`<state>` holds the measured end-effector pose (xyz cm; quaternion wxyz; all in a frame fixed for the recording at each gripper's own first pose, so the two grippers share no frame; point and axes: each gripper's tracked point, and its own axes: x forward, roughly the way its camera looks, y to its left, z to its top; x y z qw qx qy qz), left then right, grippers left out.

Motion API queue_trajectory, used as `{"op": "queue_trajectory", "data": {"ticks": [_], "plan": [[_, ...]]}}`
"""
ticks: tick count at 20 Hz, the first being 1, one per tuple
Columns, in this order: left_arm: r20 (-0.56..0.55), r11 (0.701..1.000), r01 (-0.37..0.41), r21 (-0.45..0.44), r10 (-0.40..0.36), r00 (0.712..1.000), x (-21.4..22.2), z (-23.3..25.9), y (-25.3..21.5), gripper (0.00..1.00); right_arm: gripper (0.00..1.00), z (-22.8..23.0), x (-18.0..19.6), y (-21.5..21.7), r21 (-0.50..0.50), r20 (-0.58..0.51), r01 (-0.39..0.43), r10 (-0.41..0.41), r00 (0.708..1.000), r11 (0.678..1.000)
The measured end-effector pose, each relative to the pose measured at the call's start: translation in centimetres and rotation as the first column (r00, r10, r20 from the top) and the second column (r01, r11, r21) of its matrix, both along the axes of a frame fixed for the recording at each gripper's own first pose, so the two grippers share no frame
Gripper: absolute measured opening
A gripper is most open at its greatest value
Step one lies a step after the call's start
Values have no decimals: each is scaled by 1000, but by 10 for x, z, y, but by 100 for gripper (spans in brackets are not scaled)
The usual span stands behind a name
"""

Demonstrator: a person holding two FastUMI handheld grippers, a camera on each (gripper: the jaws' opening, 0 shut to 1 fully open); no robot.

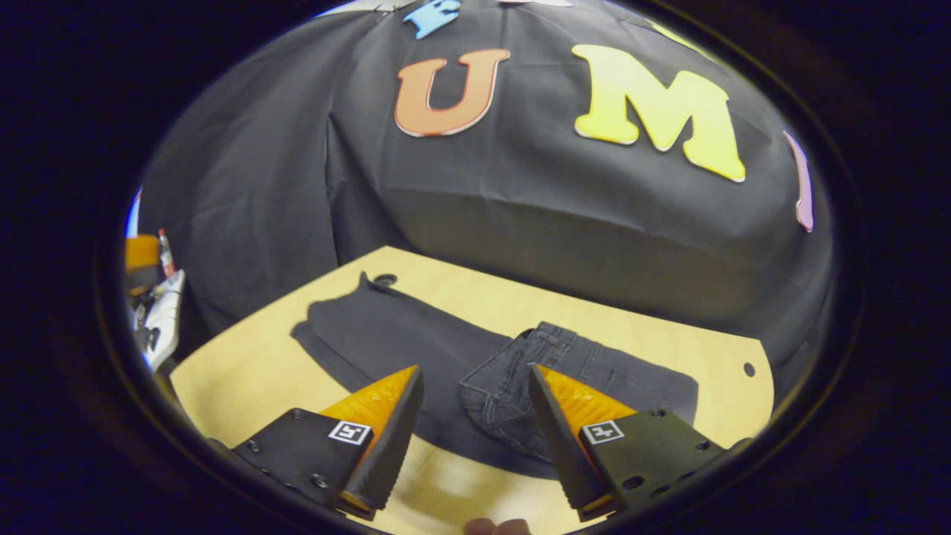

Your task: Grasp the waist and the cuffs of the jeans and fold them to make the two legs overlap; first hold the waist and fold one-third of the jeans toward the cuffs, then hold the cuffs and fold the remaining one-third in the same direction to finish folding.

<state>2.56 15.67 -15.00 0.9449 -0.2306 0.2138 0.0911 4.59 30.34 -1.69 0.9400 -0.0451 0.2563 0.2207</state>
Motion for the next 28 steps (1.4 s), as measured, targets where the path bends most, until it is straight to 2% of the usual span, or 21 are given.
{"op": "queue_trajectory", "data": {"ticks": [2, 3, 4, 5, 6, 7, 9, 11, 12, 13, 14, 16, 22, 25, 26, 27, 28], "plan": [[-10, 988, -7, -157, 6, 1000, 16, -22, -9, 99, 87, 38, -22, -22, 17, 13, -20, 19, 1000, 1000], [-19, 966, -9, -258, 4, 1000, 26, -33, -13, 99, 89, 57, -32, -35, 28, 22, -16, 16, 1000, 999], [-40, 932, -19, -362, 5, 999, 34, -48, -21, 99, 89, 75, -42, -47, 44, 32, -15, 14, 999, 999], [-77, 886, -42, -463, 7, 997, 39, -69, -25, 99, 89, 91, -48, -61, 47, 43, -9, 7, 999, 999], [-111, 820, -84, -566, 25, 993, 46, -87, -30, 99, 87, 106, -54, -77, 39, 54, -3, 0, 999, 999], [-137, 757, -131, -641, 55, 989, 55, -102, -31, 99, 89, 116, -60, -93, 24, 64, 6, -7, 998, 1000], [-177, 634, -213, -743, 121, 977, 72, -127, -23, 99, 87, 131, -66, -125, -3, 76, 40, -40, 996, 999], [-219, 559, -273, -783, 164, 962, 86, -153, -13, 99, 87, 139, -71, -153, -16, 77, 88, -87, 993, 996], [-239, 545, -296, -785, 175, 955, 91, -163, -10, 99, 87, 140, -72, -166, -23, 74, 113, -111, 991, 993], [-257, 545, -312, -778, 177, 950, 95, -178, -10, 98, 90, 139, -72, -177, -30, 69, 135, -133, 989, 990], [-243, 529, -297, -795, 171, 955, 98, -175, -10, 100, 87, 137, -72, -185, -36, 60, 155, -153, 986, 987], [-252, 507, -311, -804, 184, 950, 109, -176, -4, 96, 87, 131, -74, -195, -39, 37, 184, -182, 983, 982], [-223, 547, -271, -792, 155, 962, 154, -181, -13, 96, 90, 121, -71, -208, -29, -14, 223, -224, 975, 974], [-205, 550, -256, -795, 154, 967, 174, -183, -16, 95, 90, 114, -76, -216, -50, -29, 233, -234, 972, 971], [-208, 552, -261, -792, 158, 965, 178, -187, -17, 100, 90, 113, -78, -220, -54, -33, 245, -247, 969, 968], [-217, 558, -269, -785, 159, 963, 179, -190, -19, 88, 90, 111, -80, -224, -51, -39, 255, -257, 966, 966], [-226, 563, -278, -779, 161, 961, 178, -194, -19, 91, 90, 112, -83, -228, -50, -42, 267, -269, 962, 962]]}}
